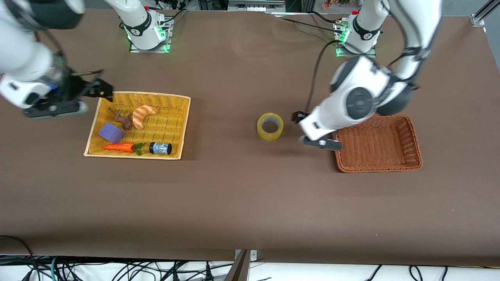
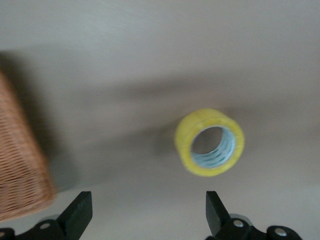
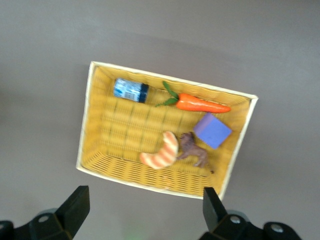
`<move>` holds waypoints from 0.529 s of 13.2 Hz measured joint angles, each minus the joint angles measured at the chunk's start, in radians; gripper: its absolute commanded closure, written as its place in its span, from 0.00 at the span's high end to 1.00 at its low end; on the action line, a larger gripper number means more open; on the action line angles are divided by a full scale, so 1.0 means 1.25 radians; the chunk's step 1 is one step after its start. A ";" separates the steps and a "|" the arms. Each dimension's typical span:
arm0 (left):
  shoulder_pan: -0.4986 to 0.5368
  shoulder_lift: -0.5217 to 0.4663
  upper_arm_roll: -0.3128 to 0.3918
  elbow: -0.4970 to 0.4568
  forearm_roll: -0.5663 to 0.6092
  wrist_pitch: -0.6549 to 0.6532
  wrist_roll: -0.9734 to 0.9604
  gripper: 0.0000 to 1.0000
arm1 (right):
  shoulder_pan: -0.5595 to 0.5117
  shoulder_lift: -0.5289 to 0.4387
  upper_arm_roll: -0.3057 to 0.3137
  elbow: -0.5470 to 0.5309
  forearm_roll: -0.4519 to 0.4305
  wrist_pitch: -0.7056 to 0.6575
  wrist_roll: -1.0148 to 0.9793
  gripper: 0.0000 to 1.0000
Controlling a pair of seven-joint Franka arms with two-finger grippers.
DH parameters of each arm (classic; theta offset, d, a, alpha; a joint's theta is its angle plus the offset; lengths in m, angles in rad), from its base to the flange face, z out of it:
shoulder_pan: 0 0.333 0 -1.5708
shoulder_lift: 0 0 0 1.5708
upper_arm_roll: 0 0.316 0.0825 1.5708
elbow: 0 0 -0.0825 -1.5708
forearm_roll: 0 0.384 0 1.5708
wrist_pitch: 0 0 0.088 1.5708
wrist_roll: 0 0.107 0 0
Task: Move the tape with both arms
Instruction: 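Grasp the tape roll with the left gripper while the right gripper retracts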
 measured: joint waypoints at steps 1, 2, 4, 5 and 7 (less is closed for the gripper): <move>-0.021 0.021 0.000 -0.023 0.032 0.061 -0.014 1.00 | -0.010 0.001 -0.021 -0.004 0.010 0.000 -0.041 1.00; -0.031 0.039 0.000 -0.055 0.055 0.132 -0.018 1.00 | -0.017 0.001 -0.031 -0.007 0.015 0.000 -0.061 1.00; -0.045 0.077 0.000 -0.118 0.065 0.250 -0.021 1.00 | -0.017 0.001 -0.027 -0.009 0.017 0.000 -0.062 1.00; -0.059 0.099 0.000 -0.137 0.066 0.288 -0.032 1.00 | -0.015 0.001 -0.024 -0.009 0.017 0.000 -0.062 1.00; -0.097 0.147 0.001 -0.148 0.094 0.341 -0.063 0.67 | -0.013 0.001 -0.022 -0.009 0.017 0.000 -0.062 1.00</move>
